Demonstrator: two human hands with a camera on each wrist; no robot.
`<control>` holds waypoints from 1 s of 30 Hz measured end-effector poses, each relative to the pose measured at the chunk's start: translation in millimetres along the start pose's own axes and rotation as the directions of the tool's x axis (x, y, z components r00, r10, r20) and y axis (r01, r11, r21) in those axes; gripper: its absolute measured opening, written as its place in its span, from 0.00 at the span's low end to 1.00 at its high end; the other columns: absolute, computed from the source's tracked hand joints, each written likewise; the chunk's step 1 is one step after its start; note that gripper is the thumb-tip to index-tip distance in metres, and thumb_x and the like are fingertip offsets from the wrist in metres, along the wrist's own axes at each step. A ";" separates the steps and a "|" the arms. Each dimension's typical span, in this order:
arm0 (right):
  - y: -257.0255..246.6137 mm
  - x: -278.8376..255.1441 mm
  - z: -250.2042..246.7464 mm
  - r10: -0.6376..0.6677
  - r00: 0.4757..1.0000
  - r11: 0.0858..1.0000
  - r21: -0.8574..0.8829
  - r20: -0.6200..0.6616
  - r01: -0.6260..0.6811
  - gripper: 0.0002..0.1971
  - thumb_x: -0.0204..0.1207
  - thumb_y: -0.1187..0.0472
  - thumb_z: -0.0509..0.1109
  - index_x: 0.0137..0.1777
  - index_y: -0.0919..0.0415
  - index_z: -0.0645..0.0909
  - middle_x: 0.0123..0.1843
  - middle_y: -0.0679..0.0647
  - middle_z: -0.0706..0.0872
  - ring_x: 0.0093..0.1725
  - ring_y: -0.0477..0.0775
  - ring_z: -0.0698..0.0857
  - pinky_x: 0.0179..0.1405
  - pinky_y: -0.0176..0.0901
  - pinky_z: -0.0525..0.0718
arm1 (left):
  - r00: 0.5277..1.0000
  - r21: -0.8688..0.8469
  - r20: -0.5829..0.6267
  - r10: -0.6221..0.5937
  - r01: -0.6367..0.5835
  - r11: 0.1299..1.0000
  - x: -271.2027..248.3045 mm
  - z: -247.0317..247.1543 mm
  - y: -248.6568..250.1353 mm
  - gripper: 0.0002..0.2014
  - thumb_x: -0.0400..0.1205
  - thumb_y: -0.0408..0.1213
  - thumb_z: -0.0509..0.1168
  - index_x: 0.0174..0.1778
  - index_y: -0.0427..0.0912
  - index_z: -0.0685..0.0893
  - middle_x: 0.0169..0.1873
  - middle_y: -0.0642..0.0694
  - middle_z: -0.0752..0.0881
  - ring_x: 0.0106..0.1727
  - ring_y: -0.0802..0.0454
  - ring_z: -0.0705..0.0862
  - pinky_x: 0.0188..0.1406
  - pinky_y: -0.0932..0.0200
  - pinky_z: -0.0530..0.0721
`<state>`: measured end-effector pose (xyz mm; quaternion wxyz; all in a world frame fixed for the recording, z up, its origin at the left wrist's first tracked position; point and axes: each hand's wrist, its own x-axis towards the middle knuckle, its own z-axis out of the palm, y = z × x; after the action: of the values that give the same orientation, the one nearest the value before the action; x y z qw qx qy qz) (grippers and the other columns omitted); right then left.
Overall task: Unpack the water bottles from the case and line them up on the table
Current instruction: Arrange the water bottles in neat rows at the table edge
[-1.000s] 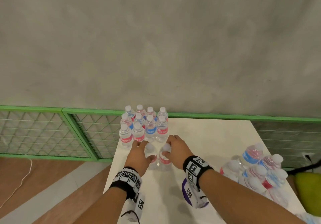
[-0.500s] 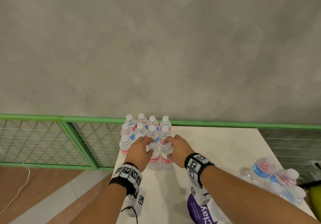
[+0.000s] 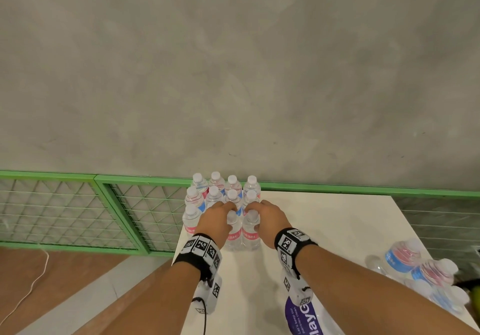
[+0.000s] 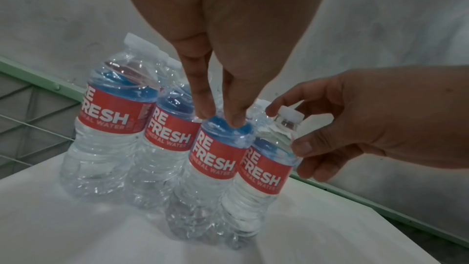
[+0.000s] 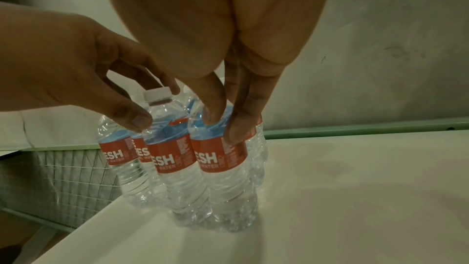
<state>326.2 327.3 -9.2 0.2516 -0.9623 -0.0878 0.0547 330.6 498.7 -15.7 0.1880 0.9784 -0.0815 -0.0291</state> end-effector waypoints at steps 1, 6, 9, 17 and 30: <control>-1.0 0.4 0.0 -0.001 1.000 1.000 -0.002 0.000 0.001 0.24 0.72 0.69 0.71 0.65 0.48 0.80 0.57 0.54 0.82 0.56 0.58 0.83 0.58 0.47 0.82 | 1.000 0.001 -0.004 0.003 -0.003 1.000 -0.3 0.6 -0.5 0.24 0.77 0.32 0.70 0.68 0.54 0.77 0.60 0.49 0.81 0.59 0.46 0.82 0.55 0.55 0.81; -0.6 1.2 -1.9 -0.026 1.000 0.999 -0.033 0.010 0.027 0.24 0.73 0.67 0.69 0.68 0.46 0.79 0.61 0.53 0.82 0.58 0.58 0.84 0.58 0.49 0.83 | 0.998 0.067 -0.046 0.044 -0.041 0.997 -1.0 2.5 -4.6 0.25 0.79 0.33 0.69 0.71 0.56 0.75 0.62 0.52 0.81 0.63 0.46 0.76 0.58 0.51 0.81; 2.1 1.2 -4.3 -0.044 0.999 0.998 -0.033 0.029 0.045 0.25 0.73 0.68 0.69 0.68 0.45 0.78 0.64 0.51 0.80 0.59 0.57 0.83 0.57 0.48 0.83 | 0.991 0.110 -0.099 0.089 -0.078 0.991 -1.7 5.4 -5.3 0.26 0.78 0.34 0.70 0.71 0.55 0.76 0.64 0.53 0.80 0.65 0.46 0.71 0.60 0.52 0.79; 3.4 3.0 -5.4 0.009 1.000 0.999 0.037 0.024 -0.010 0.28 0.69 0.63 0.75 0.69 0.47 0.75 0.61 0.52 0.76 0.57 0.57 0.83 0.58 0.46 0.82 | 0.980 0.112 -0.186 0.071 -0.051 0.992 -11.9 6.3 -11.9 0.28 0.76 0.42 0.72 0.72 0.58 0.73 0.70 0.54 0.71 0.70 0.44 0.65 0.71 0.51 0.72; 4.1 7.6 -2.2 0.032 0.999 0.999 0.014 0.029 -0.032 0.25 0.70 0.65 0.77 0.68 0.50 0.78 0.59 0.54 0.79 0.58 0.58 0.82 0.59 0.45 0.81 | 0.985 0.097 -0.167 0.042 -0.027 0.995 -13.1 9.2 -12.6 0.26 0.80 0.42 0.68 0.74 0.59 0.71 0.68 0.54 0.77 0.74 0.45 0.62 0.70 0.56 0.73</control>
<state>334.6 324.2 -9.9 0.2562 -0.9609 -0.0755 0.0732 318.8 509.1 -28.6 0.1484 0.9835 -0.0835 0.0609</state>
